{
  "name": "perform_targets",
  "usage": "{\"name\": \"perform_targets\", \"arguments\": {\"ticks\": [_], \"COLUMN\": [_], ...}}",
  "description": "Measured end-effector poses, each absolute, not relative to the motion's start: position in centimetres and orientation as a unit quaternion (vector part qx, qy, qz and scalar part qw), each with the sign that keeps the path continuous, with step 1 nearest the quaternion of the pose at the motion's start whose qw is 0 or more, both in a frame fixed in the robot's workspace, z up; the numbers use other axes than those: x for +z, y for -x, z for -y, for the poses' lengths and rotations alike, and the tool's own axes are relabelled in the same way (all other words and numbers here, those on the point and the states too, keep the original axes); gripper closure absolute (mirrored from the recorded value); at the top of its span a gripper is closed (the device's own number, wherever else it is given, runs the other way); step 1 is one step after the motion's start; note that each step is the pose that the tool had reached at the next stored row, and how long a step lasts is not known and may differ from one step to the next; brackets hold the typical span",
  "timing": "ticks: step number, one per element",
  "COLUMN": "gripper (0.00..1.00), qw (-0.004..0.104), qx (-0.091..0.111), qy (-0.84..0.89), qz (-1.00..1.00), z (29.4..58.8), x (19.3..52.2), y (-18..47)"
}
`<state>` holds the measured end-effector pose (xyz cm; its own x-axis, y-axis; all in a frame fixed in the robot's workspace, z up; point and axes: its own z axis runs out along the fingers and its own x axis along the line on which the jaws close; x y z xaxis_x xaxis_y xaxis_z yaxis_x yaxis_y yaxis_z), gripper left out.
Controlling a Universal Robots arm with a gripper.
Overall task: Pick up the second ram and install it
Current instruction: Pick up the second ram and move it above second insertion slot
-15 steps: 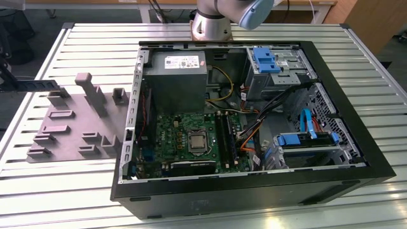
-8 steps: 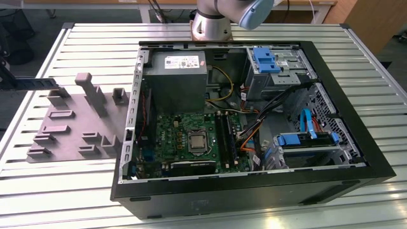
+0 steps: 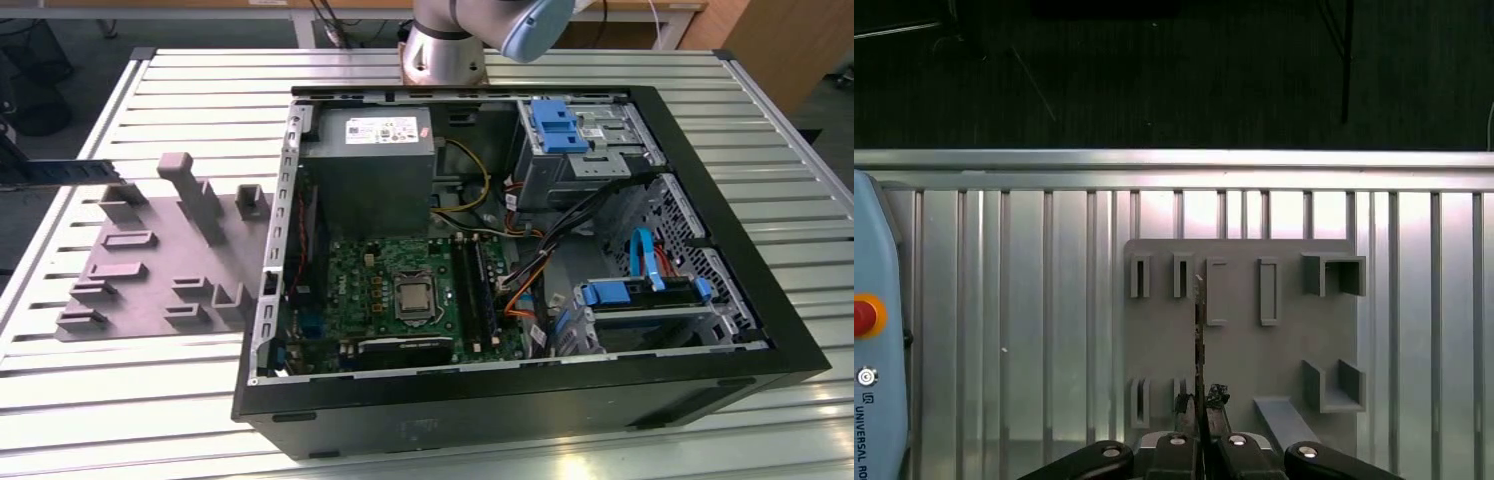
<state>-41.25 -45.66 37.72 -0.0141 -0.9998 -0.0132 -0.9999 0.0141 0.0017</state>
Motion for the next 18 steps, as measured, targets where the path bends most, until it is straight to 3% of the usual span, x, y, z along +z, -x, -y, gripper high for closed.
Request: {"name": "perform_targets", "arguments": {"ticks": [18], "gripper": [0.86], "qw": [0.004], "qx": [0.005], "qy": [0.702], "qz": [-0.712], "z": [45.66], "x": [38.61], "y": [41.25]}}
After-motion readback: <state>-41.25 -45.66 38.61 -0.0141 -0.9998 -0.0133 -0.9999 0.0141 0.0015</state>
